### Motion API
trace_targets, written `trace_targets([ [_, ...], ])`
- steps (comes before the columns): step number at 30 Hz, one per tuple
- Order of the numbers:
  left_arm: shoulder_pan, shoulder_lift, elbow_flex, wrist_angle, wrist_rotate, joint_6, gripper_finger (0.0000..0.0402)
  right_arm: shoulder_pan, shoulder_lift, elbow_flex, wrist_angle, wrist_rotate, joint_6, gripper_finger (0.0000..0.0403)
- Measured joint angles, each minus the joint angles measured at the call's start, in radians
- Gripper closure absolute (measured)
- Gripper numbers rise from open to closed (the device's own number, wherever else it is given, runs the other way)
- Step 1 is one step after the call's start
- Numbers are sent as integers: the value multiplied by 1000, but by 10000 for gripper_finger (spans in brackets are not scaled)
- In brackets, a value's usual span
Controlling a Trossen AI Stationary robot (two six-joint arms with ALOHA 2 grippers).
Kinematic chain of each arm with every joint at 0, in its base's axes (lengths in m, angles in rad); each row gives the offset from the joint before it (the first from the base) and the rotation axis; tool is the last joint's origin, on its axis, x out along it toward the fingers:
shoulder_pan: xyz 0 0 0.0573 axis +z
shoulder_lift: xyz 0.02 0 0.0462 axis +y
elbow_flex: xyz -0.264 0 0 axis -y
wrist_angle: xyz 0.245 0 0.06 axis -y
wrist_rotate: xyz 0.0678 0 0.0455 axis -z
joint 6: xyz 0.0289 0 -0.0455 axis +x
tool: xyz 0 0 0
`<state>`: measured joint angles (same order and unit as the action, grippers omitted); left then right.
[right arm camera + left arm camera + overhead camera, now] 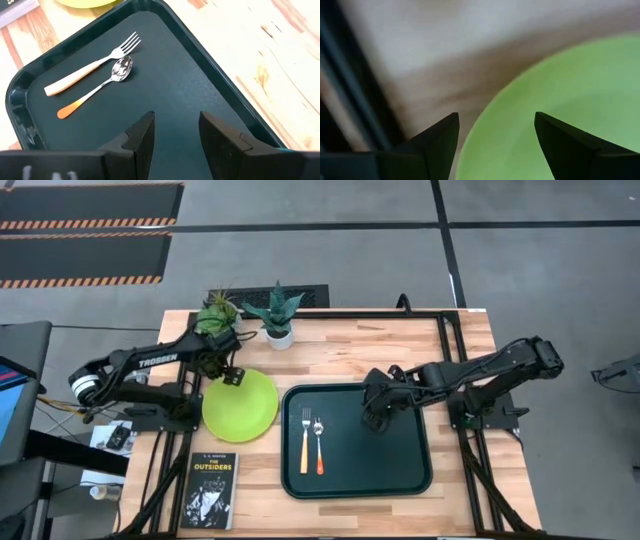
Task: Pick and place plate/cup/fork/spoon on tray
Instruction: Put the green plate to the right of the orange white spoon on the black tray
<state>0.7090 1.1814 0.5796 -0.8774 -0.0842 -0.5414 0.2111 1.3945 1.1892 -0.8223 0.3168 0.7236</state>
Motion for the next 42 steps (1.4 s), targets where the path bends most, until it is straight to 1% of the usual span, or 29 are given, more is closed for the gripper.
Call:
trace_targets([
  [2, 0, 0, -25, -7, 25, -14, 152, 0, 0, 0, 0, 0, 1, 226],
  [6, 0, -1, -94, 27, 70, -48, 152, 6, 0, 0, 0, 0, 1, 226],
  [8, 1, -6, -126, 55, 109, -57, 152, 8, 0, 0, 0, -1, 1, 226],
  [9, 1, -6, -133, 67, 133, -59, 153, 11, 0, 0, 0, 0, 1, 226],
  [12, 2, -3, -129, 69, 155, -63, 167, 11, 0, 0, 0, -1, 1, 226],
  [15, 2, -2, -124, 67, 162, -73, 205, 11, 0, 0, 1, -1, 1, 226],
  [21, -1, -3, -121, 22, 145, -99, 313, 11, 0, 0, 1, -1, 1, 226],
  [23, -1, -4, -119, 12, 135, -100, 340, 11, 0, 0, 1, -1, 1, 226],
  [25, -1, -5, -118, 8, 129, -100, 357, 11, 0, 0, 1, -1, 1, 226],
  [30, -1, -23, -118, 3, 130, -90, 370, 11, 0, 0, 1, 0, 1, 226],
  [36, 1, -91, -99, -6, 127, -121, 378, 11, 0, 0, 1, 1, 1, 226],
  [40, 0, -142, -95, -3, 160, -162, 395, 11, 0, 0, 1, 3, 1, 226],
  [42, 0, -163, -95, -1, 186, -172, 399, 10, 0, 0, 1, 21, 1, 226],
])
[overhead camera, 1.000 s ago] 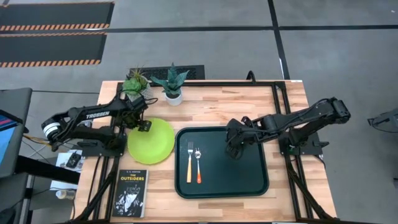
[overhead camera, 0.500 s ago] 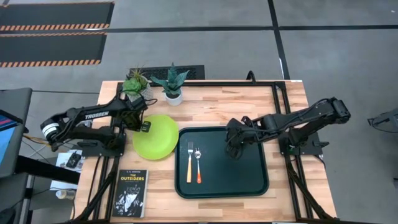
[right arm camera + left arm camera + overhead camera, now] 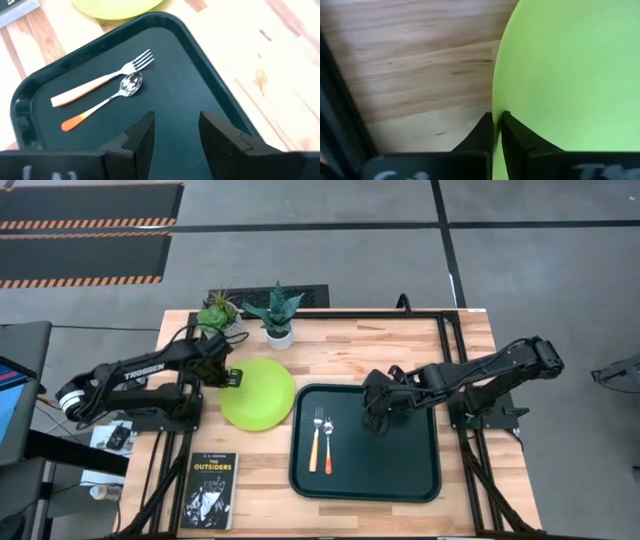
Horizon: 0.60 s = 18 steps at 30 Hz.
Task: Pick and place plate/cup/fork/spoon on tray
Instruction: Put the green plate to the right of the orange white spoon on the black tray
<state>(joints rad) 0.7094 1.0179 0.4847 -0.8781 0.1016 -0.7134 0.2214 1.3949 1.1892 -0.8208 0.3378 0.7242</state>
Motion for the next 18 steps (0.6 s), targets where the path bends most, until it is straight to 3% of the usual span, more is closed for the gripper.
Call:
trace_targets([
  [12, 0, -170, 2, -33, 85, -113, 401, -2, -1, 0, -3, 7, 10, 226],
  [18, 0, -303, 2, -42, 94, -190, 400, 24, -19, 0, -117, 2, 107, 232],
])
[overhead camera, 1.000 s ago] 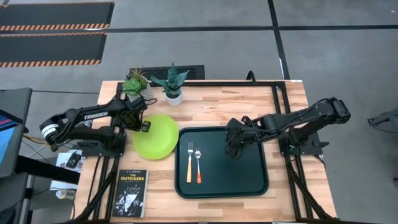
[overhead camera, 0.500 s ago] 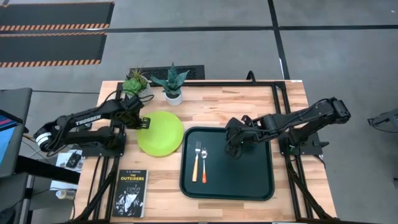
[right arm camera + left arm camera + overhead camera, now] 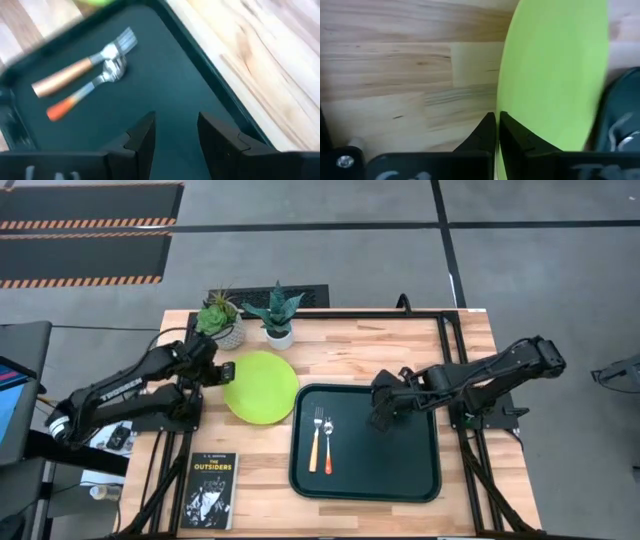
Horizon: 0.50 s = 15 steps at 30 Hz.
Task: Pick and place plate/cup/fork/spoon on tray
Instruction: Put the green plate to the right of the orange white spoon on the black tray
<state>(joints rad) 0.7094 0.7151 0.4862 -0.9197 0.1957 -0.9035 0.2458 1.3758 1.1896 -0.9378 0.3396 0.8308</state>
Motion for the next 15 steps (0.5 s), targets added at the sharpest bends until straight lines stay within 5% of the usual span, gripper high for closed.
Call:
trace_targets([
  [7, -1, -146, 0, -47, -20, -59, 400, 102, -3, 0, -203, -62, 162, 254],
  [15, -1, -286, 0, -28, -20, -152, 400, 306, -2, 0, -413, -157, 574, 310],
])
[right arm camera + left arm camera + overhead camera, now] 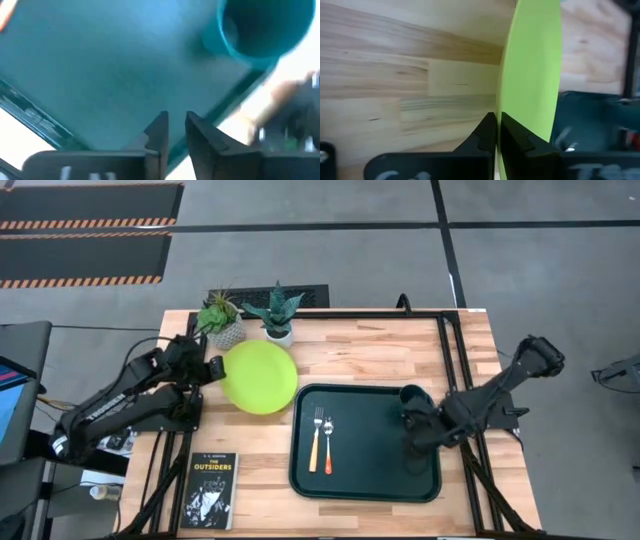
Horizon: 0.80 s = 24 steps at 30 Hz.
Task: Pick and place plate/cup/fork/spoon on tray
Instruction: Put the green plate to the right of the orange white spoon on the black tray
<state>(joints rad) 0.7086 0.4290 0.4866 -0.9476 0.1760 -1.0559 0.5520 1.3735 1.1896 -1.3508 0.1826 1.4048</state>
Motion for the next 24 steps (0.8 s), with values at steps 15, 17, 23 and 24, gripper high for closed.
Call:
trace_targets([
  [15, 0, -147, 2, 36, 88, -119, 401, 250, 109, -90, -95, -252, 563, 397],
  [17, 0, -156, 2, 50, 112, -128, 401, 263, 135, -135, -47, -296, 589, 396],
  [23, 0, -173, 2, 116, 147, -163, 401, 276, 164, -232, -42, -362, 648, 399],
  [24, 0, -174, 2, 128, 152, -164, 401, 271, 164, -253, -35, -369, 649, 399],
])
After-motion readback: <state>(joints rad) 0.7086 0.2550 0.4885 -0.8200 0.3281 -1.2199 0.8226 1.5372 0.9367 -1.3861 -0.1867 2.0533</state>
